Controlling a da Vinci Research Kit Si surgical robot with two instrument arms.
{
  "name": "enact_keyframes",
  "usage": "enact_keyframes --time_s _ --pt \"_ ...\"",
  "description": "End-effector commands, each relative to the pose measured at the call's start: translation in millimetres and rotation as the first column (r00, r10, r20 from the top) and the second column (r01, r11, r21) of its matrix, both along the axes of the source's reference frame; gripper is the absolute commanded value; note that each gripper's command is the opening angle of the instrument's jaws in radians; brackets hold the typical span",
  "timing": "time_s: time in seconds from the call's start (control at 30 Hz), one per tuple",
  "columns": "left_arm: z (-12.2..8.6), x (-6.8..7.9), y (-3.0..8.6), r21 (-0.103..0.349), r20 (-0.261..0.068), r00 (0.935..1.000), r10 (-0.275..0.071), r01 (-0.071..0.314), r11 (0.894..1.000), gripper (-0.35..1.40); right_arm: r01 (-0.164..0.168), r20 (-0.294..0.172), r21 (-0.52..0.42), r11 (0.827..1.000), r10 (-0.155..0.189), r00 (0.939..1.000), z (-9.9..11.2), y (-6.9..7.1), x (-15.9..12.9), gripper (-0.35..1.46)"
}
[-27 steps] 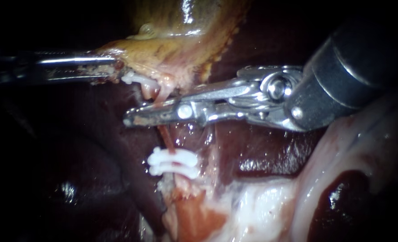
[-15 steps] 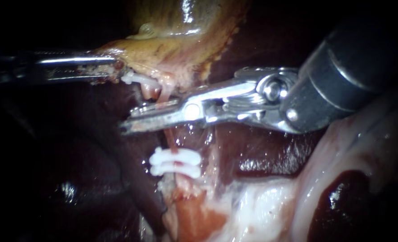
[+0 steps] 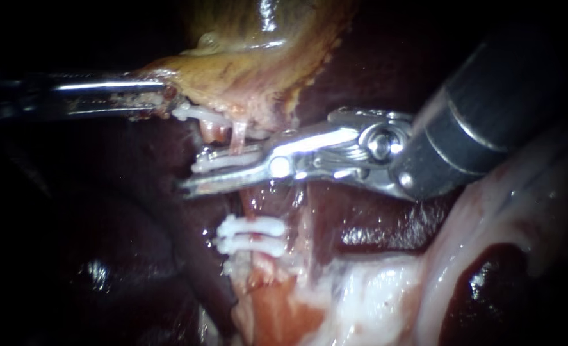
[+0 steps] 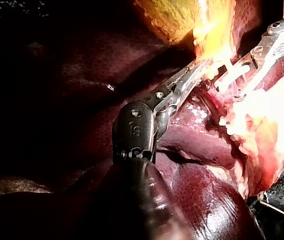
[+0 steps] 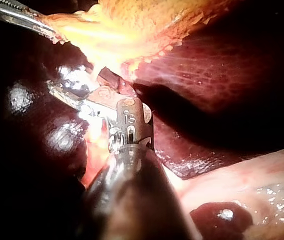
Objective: Going back third clip right tube
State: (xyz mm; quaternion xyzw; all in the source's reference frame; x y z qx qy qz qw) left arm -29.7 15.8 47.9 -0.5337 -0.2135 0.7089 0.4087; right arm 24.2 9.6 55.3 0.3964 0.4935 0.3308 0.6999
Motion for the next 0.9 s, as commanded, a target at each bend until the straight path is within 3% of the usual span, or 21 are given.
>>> enact_keyframes --time_s 0.03,0.23,0.9 --pt "0.0 0.0 0.0 0.0 0.0 1.0 0.0 0.0 1.0 -0.35 0.003 0.005 -0.023 1.0 -0.003 1.0 0.2 0.0 0.0 0.49" --pt "0.0 0.1 0.0 0.0 0.0 1.0 0.0 0.0 1.0 -0.35 0.015 0.001 -0.12 0.993 -0.015 0.9999 0.6 0.3 -0.9 0.5" --pt "0.0 0.0 0.0 0.0 0.0 1.0 0.0 0.0 1.0 -0.35 0.006 0.005 -0.139 0.99 -0.005 1.0 1.7 1.1 -1.6 0.5"
